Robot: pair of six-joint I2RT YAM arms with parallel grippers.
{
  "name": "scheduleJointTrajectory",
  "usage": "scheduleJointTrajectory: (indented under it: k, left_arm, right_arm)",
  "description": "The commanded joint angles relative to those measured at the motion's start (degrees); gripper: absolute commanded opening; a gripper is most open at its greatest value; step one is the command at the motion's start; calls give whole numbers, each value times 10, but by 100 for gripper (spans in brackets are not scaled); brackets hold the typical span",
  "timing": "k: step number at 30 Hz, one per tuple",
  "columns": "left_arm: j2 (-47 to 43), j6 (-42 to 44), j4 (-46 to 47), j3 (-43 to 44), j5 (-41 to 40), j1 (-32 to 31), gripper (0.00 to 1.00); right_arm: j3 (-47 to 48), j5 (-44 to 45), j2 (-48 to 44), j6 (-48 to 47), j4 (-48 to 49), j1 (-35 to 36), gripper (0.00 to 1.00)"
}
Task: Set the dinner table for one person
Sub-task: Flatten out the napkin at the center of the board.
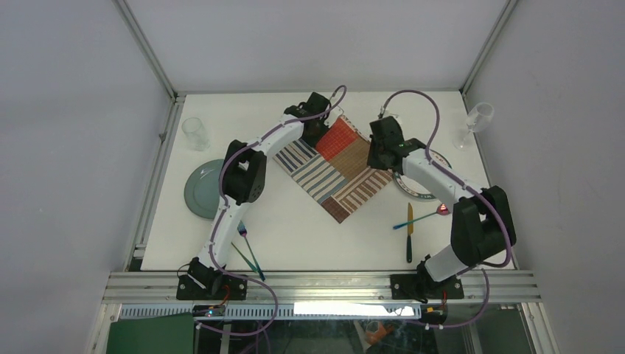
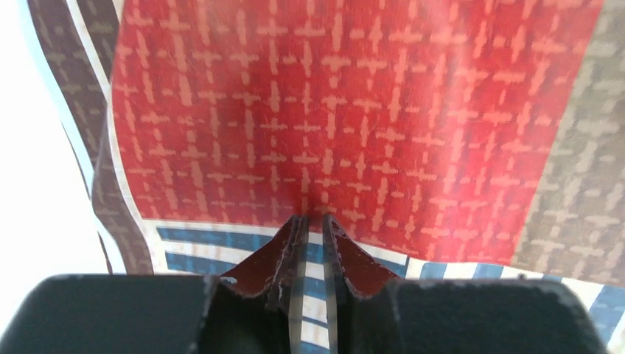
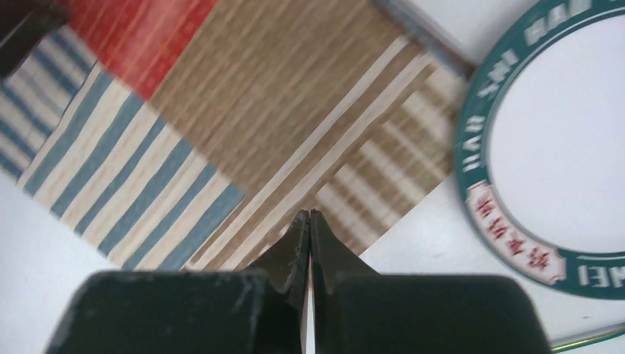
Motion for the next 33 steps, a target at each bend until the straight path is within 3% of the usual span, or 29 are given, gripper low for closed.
scheduleJointTrajectory:
  k: [1, 10, 15, 16, 19, 23, 33]
  left_arm:
    - [16, -22, 4, 32, -4, -5, 16]
    - [24, -29, 4, 33, 18, -5, 17]
    - [27, -26, 6, 39, 28, -5, 20]
    - [29, -22, 5, 40, 30, -5, 25]
    - [40, -10, 6, 53, 30, -6, 56]
    - [62, -3, 6, 85, 43, -6, 77]
    - [102, 1, 9, 130, 76, -32, 86]
  right_arm:
    - [36, -12, 48, -18, 26, -52, 0]
    - [96, -28, 203, -23, 58, -59, 0]
    - [67, -46, 208, -11, 62, -57, 0]
    - [53, -56, 202, -8, 64, -57, 0]
    - [5, -94, 171, 4, 72, -49, 0]
    - [-33, -127, 144, 17, 69, -2, 0]
    - [21, -66, 191, 66, -2, 170, 0]
